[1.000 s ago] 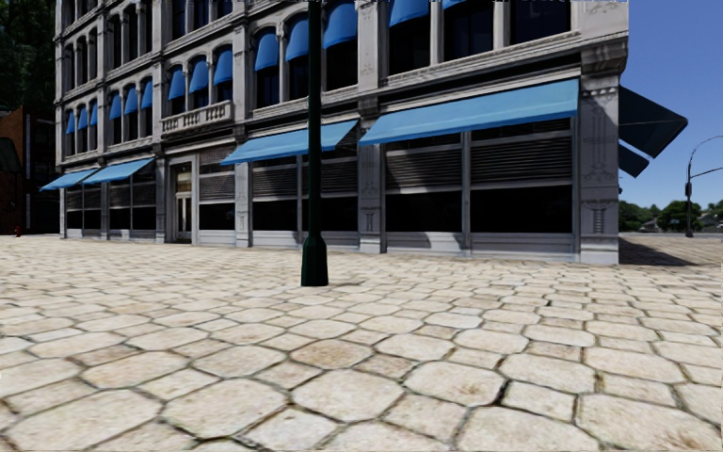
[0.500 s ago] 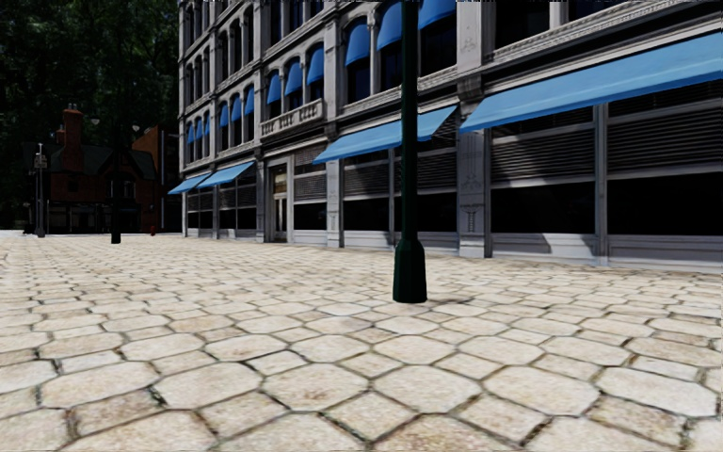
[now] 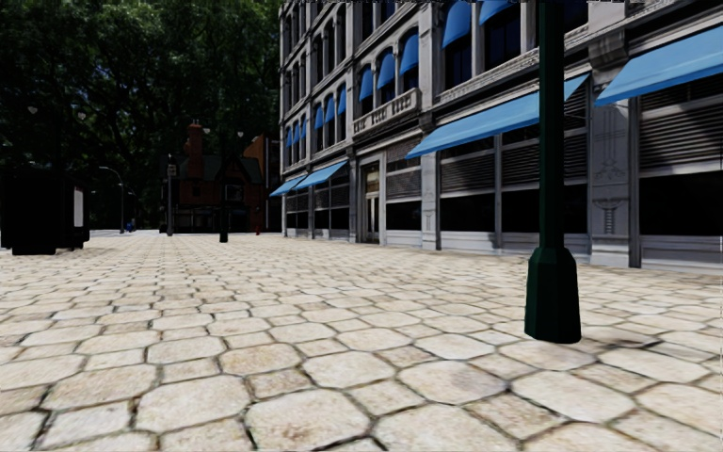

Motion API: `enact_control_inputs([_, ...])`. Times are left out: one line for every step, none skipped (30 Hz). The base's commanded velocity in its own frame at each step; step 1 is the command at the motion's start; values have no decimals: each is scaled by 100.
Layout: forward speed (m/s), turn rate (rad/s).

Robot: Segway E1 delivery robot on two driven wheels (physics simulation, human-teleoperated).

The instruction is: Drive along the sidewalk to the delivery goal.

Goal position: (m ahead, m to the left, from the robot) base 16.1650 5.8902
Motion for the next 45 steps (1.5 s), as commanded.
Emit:
enact_control_inputs([200,65])
enact_control_inputs([200,65])
enact_control_inputs([200,65])
enact_control_inputs([200,65])
enact_control_inputs([200,65])
enact_control_inputs([200,65])
enact_control_inputs([200,65])
enact_control_inputs([200,65])
enact_control_inputs([200,65])
enact_control_inputs([200,65])
enact_control_inputs([200,65])
enact_control_inputs([200,65])
enact_control_inputs([200,65])
enact_control_inputs([200,65])
enact_control_inputs([200,65])
enact_control_inputs([200,65])
enact_control_inputs([200,65])
enact_control_inputs([200,65])
enact_control_inputs([200,65])
enact_control_inputs([200,65])
enact_control_inputs([200,65])
enact_control_inputs([200,65])
enact_control_inputs([200,65])
enact_control_inputs([200,65])
enact_control_inputs([200,65])
enact_control_inputs([200,65])
enact_control_inputs([200,65])
enact_control_inputs([200,65])
enact_control_inputs([200,64])
enact_control_inputs([200,64])
enact_control_inputs([200,64])
enact_control_inputs([200,57])
enact_control_inputs([200,0])
enact_control_inputs([200,0])
enact_control_inputs([200,0])
enact_control_inputs([200,0])
enact_control_inputs([200,0])
enact_control_inputs([200,0])
enact_control_inputs([200,0])
enact_control_inputs([200,0])
enact_control_inputs([200,0])
enact_control_inputs([200,0])
enact_control_inputs([200,0])
enact_control_inputs([200,0])
enact_control_inputs([200,0])
